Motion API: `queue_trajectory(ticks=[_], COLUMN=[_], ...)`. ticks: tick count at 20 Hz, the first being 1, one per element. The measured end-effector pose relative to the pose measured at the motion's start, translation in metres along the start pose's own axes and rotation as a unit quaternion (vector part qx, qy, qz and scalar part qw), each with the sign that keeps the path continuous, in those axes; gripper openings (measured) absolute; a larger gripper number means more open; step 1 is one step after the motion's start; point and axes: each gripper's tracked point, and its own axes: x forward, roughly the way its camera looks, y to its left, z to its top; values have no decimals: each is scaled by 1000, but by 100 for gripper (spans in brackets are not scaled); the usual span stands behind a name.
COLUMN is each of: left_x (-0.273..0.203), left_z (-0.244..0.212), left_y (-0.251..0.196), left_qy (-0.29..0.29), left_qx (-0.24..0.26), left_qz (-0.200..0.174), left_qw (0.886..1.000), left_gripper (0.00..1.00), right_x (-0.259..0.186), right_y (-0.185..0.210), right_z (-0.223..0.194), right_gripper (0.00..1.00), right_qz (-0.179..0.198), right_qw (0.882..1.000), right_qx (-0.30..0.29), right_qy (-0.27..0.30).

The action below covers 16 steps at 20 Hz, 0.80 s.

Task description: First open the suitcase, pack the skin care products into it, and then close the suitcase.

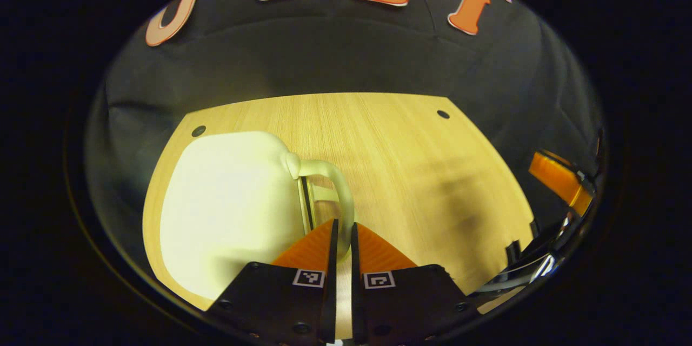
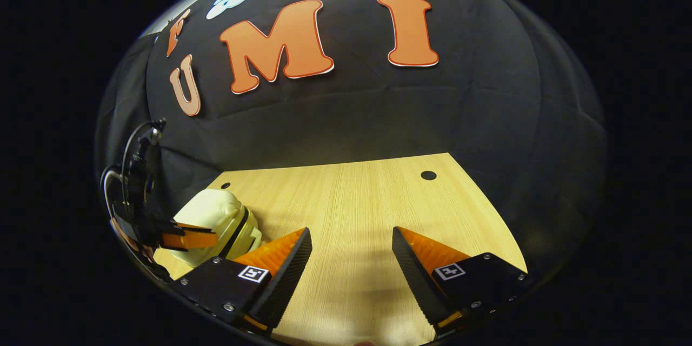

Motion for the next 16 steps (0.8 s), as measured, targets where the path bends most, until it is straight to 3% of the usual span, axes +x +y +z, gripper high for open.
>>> queue_trajectory(ticks=[2, 3, 4, 6, 9, 12, 16], left_x=[7, 7, 8, 6, -12, -33, -84], left_z=[-9, -13, -13, -4, 20, 49, 95], left_y=[-14, -25, -32, -36, -40, -50, -59], left_qy=[17, 21, 13, -22, -85, -155, -273], left_qx=[-16, -36, -43, -46, -41, -44, -32], left_qz=[-17, -26, -26, -19, -3, 9, 37], left_qw=[1000, 999, 999, 999, 995, 987, 961], left_gripper=[15, 31, 31, 41, 80, 91, 97], right_x=[-2, -3, -5, -8, -13, -20, -33], right_y=[-3, -5, -7, -10, -9, -6, 10], right_z=[-1, 0, 3, 6, 20, 37, 65], right_gripper=[96, 96, 96, 96, 96, 95, 95], right_qz=[2, 2, 4, 6, 12, 14, 32], right_qw=[1000, 1000, 1000, 1000, 999, 997, 990], right_qx=[-2, -4, -5, -5, -8, -23, -48], right_qy=[-1, -3, -6, -15, -41, -75, -131])
